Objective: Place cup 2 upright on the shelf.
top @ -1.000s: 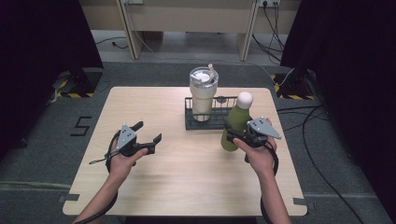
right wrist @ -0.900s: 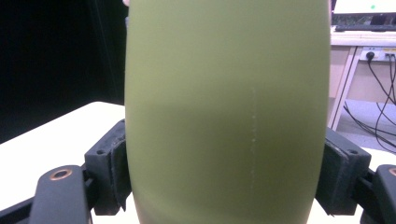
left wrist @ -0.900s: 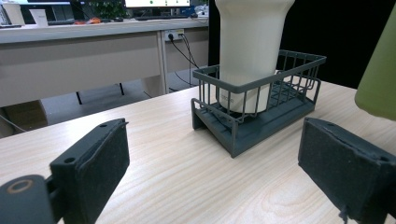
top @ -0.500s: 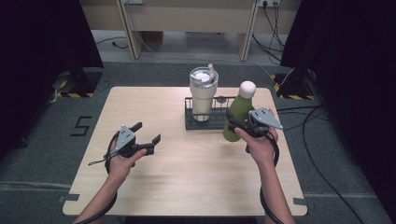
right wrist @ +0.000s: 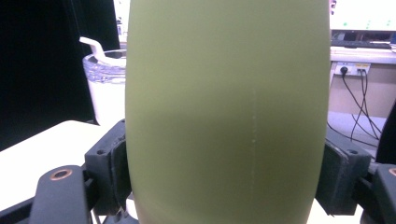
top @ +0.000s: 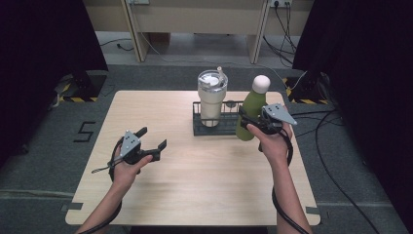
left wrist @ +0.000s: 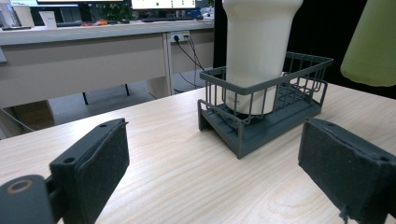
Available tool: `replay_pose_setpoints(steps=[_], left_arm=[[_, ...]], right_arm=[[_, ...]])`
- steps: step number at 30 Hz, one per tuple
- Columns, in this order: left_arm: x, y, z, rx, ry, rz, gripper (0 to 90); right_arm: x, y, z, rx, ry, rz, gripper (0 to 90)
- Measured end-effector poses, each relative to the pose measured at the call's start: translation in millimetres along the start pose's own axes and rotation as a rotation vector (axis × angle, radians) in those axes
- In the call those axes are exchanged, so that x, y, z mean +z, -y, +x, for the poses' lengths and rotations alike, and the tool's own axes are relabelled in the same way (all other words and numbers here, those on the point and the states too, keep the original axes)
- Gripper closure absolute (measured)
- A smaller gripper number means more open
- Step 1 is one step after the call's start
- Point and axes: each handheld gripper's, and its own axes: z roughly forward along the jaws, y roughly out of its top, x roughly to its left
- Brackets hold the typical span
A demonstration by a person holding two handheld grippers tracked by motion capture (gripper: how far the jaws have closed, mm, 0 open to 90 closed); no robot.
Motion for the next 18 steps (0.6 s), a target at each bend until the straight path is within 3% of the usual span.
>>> replay_pose_setpoints(steps=[8, 18], left_arm=[[0.0, -1.6, 2.8, -0.005, -0.010, -0.003, 7.9], [-2.5, -0.4, 6.5, -0.020, -0.031, -0.010, 8.0]], right_arm=[[6.4, -6.6, -9.4, 0.018, 0.022, -0.017, 21.6], [14.6, -13.5, -9.3, 0.039, 0.044, -0.037, 21.6]])
